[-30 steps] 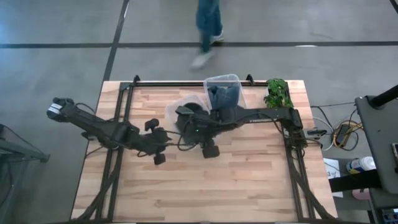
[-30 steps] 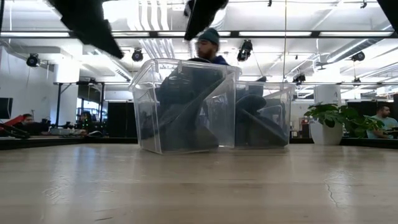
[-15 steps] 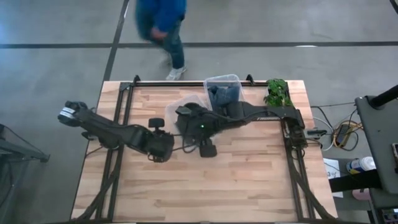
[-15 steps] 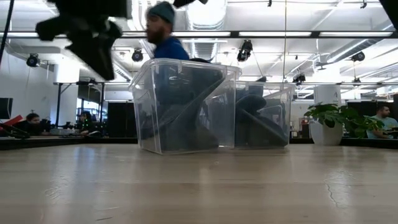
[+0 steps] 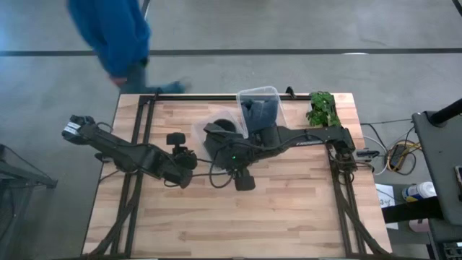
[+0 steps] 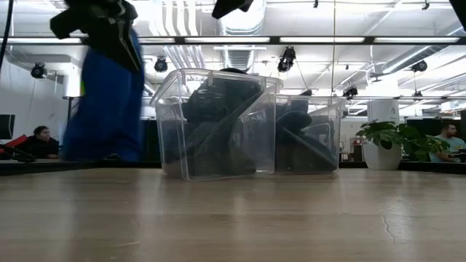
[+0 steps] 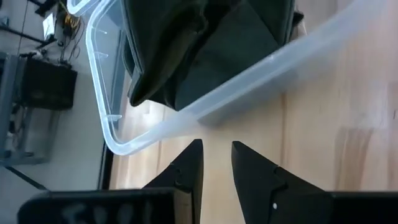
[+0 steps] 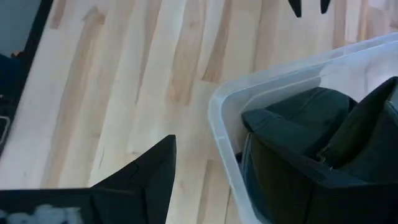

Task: Pick & Place hat
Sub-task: Adjust the left transparent bin on the table

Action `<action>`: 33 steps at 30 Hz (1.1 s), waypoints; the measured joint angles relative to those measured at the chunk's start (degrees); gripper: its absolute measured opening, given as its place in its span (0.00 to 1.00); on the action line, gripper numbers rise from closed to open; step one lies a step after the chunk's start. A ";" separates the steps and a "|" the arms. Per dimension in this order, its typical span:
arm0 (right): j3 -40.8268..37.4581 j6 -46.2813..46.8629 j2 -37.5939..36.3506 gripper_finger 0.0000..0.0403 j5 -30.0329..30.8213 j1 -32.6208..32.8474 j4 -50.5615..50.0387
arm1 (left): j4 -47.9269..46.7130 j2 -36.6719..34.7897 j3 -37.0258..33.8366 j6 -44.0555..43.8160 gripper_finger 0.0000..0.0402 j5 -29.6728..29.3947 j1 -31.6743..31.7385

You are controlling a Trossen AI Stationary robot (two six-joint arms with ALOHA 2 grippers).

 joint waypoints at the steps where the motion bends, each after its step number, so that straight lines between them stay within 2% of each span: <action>1: -0.61 0.03 0.00 0.50 0.01 -0.04 0.75 | -0.46 -0.05 -0.04 0.79 0.19 0.05 -0.29; 8: -3.01 0.30 0.11 0.50 0.24 -0.10 3.85 | -0.01 0.06 -3.91 10.72 0.19 2.60 -2.66; 18: -6.17 2.89 0.11 0.50 0.20 -1.70 7.01 | 4.43 0.51 -2.82 11.89 0.19 4.49 -2.02; 22: -6.79 7.98 0.12 0.50 1.37 -3.65 6.97 | 4.99 1.26 -2.82 11.86 0.19 5.69 -2.26; 26: -7.44 12.21 0.13 0.50 3.67 -5.89 7.03 | 7.30 1.30 -2.13 12.82 0.19 5.57 -2.23; 33: -11.46 15.55 0.26 0.50 3.56 -7.72 5.67 | 8.32 1.19 1.17 11.86 0.19 3.58 -2.20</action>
